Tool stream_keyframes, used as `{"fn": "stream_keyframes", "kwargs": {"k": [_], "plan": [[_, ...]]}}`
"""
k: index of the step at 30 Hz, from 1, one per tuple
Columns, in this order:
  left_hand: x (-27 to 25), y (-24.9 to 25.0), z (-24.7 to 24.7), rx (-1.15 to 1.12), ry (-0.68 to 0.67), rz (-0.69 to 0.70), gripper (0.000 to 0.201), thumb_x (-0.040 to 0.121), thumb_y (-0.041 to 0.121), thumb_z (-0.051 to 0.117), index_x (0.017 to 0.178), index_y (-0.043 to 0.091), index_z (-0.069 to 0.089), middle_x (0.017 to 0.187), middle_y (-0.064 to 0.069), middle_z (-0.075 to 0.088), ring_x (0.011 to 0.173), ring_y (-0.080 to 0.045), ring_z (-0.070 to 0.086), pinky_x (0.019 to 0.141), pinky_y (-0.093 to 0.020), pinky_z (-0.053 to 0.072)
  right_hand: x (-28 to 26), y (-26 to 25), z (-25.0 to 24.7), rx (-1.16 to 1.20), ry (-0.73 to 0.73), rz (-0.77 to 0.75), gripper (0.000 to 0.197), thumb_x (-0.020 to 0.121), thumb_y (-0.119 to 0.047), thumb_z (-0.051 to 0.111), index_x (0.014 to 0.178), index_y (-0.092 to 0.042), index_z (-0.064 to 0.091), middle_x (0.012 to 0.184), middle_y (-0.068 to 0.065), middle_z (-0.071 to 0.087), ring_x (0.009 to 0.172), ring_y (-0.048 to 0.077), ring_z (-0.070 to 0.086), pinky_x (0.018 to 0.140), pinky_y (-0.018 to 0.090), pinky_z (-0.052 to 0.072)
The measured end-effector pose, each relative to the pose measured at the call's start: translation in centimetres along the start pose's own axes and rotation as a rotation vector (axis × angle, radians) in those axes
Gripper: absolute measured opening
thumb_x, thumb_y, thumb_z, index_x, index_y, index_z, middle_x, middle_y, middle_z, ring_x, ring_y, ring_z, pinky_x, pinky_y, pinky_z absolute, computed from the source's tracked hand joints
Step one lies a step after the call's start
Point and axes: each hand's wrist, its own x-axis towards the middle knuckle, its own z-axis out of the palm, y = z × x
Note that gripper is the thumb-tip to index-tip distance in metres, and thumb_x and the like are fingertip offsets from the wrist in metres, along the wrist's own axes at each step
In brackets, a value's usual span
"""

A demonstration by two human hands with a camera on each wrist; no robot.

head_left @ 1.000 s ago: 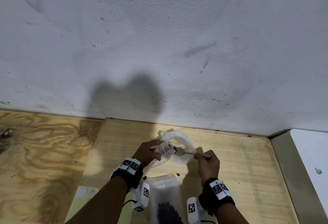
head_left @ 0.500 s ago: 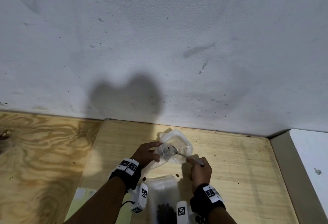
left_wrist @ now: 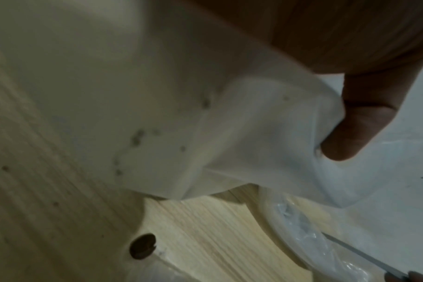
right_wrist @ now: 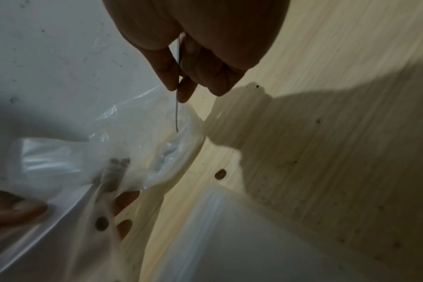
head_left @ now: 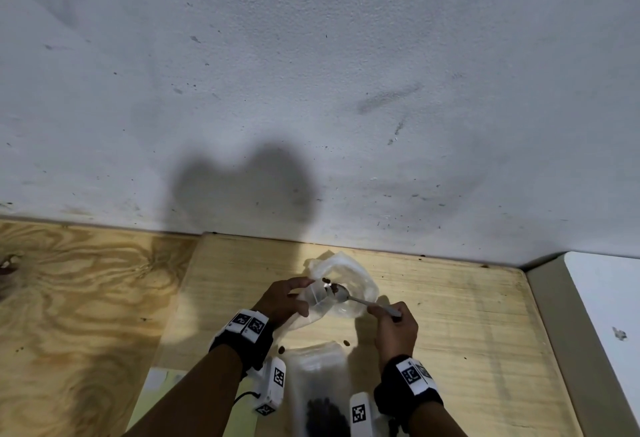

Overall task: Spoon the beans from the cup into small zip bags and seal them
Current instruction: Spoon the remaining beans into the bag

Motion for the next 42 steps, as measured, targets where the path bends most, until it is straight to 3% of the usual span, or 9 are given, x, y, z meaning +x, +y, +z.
{"fn": "stream_keyframes", "kwargs": {"k": [6,11,15,23,27,31,35,39,42], "plan": [[-0.2,0.3,0.0,0.000,-0.017,-0.002,0.077,0.051,0.005,0.062,0.128,0.016,0.059,0.127,0.003,0.054,0.117,-0.014,0.047,0.090,-0.028,0.041,-1.1,-0.9,1.0,0.018,0.057,0.043,0.037,0.070,-0.012,0.078,0.057,-0.016,0.044,0.057,0.003,0.047,0.058,0.023,0.044,0.059,0.034,0.039],[-0.3,0.5,-0.4,0.020,0.006,-0.005,0.073,0.049,0.009,0.062,0.120,0.029,0.060,0.128,0.003,0.054,0.119,-0.016,0.046,0.095,-0.033,0.043,-1.3,-1.9,0.5,-0.055,0.128,-0.055,0.035,0.074,-0.007,0.073,0.060,-0.011,0.042,0.058,0.004,0.047,0.058,0.025,0.045,0.060,0.033,0.038],[0.1,0.3,-0.1,0.009,-0.011,-0.016,0.069,0.065,-0.010,0.064,0.128,0.018,0.059,0.132,0.002,0.053,0.124,-0.018,0.045,0.095,-0.031,0.042,-1.3,-1.7,0.5,-0.066,0.090,-0.051,0.036,0.074,-0.009,0.076,0.061,-0.012,0.042,0.059,0.003,0.048,0.058,0.023,0.045,0.061,0.033,0.038],[0.3,0.7,0.2,0.043,-0.054,-0.001,0.070,0.069,-0.012,0.062,0.133,0.015,0.056,0.130,0.003,0.054,0.117,-0.012,0.048,0.092,-0.025,0.042,-2.3,0.2,1.6,0.090,-0.041,0.200,0.046,0.071,-0.015,0.081,0.050,-0.022,0.041,0.057,0.000,0.042,0.063,0.020,0.040,0.057,0.033,0.037],[-0.1,0.8,0.2,-0.011,-0.068,-0.009,0.073,0.059,-0.002,0.064,0.129,0.017,0.058,0.127,0.004,0.057,0.111,-0.009,0.052,0.078,-0.015,0.045,-2.5,0.0,1.2,0.196,-0.050,0.271,0.032,0.075,-0.005,0.077,0.061,-0.015,0.050,0.063,0.009,0.049,0.058,0.020,0.046,0.045,0.027,0.041],[0.0,0.2,0.0,-0.037,-0.082,-0.027,0.077,0.050,0.005,0.063,0.126,0.019,0.063,0.129,0.002,0.061,0.117,-0.015,0.056,0.087,-0.024,0.047,-2.3,-0.5,1.0,0.210,-0.057,0.217,0.033,0.076,-0.001,0.075,0.060,-0.014,0.050,0.061,0.006,0.051,0.056,0.018,0.046,0.051,0.027,0.037],[0.3,-0.1,-0.2,-0.032,-0.063,-0.041,0.081,0.044,0.010,0.065,0.125,0.019,0.064,0.128,-0.001,0.062,0.120,-0.021,0.055,0.095,-0.032,0.048,-2.1,-0.8,0.7,0.233,-0.093,0.262,0.030,0.074,-0.002,0.076,0.061,-0.015,0.052,0.060,0.006,0.052,0.054,0.019,0.045,0.051,0.027,0.036],[0.5,-0.6,-0.9,-0.077,0.006,-0.049,0.080,0.042,0.011,0.063,0.122,0.017,0.066,0.118,-0.011,0.068,0.109,-0.031,0.060,0.091,-0.042,0.050,-1.5,-1.2,-0.4,0.239,-0.073,0.251,0.029,0.071,-0.002,0.077,0.059,-0.016,0.054,0.066,0.008,0.053,0.062,0.021,0.047,0.060,0.034,0.037],[0.4,-1.0,-1.1,-0.082,0.018,-0.039,0.083,0.035,0.019,0.063,0.117,0.017,0.068,0.112,-0.009,0.069,0.106,-0.030,0.060,0.087,-0.040,0.050,-0.8,-1.7,-1.1,0.254,-0.078,0.212,0.038,0.073,-0.002,0.075,0.053,-0.020,0.048,0.056,0.002,0.047,0.056,0.019,0.041,0.054,0.032,0.032]]}}
